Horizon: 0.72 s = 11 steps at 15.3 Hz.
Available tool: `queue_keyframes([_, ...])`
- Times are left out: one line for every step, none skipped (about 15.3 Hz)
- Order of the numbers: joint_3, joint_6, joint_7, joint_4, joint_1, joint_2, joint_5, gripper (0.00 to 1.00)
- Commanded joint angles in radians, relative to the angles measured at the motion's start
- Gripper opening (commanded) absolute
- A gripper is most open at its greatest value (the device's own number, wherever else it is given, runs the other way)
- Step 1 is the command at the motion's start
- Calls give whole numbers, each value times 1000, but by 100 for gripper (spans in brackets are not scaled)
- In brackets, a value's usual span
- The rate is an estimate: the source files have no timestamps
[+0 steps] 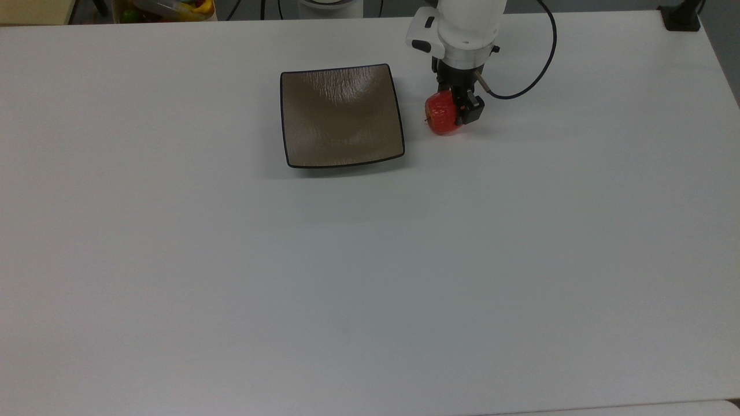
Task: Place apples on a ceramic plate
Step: 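Lift the red apple and carry it over the brown plate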
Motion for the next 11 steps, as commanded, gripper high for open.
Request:
queue_keyframes([14,27,5,-12,1,-1,-19,59])
queue_keyframes([23,26,5,-11,1,-4,-32,59])
queue_keyframes([23,26,5,-6,2,-14,-41,59])
queue_keyframes([25,26,5,0,2,-25,-43,59])
queue_keyframes([28,26,4,11,2,-43,-46,59])
queue_keyframes([29,26,4,18,2,-57,-52,59])
queue_keyframes([29,26,4,29,1,-71,-58,59])
queue_keyframes([29,24,4,37,-1,-79,-65,59])
queue_keyframes([29,23,-1,38,-10,-97,-75,59])
queue_keyframes([26,11,-5,40,-16,-108,-82,59])
queue_keyframes([20,4,-28,38,-30,-125,-85,59])
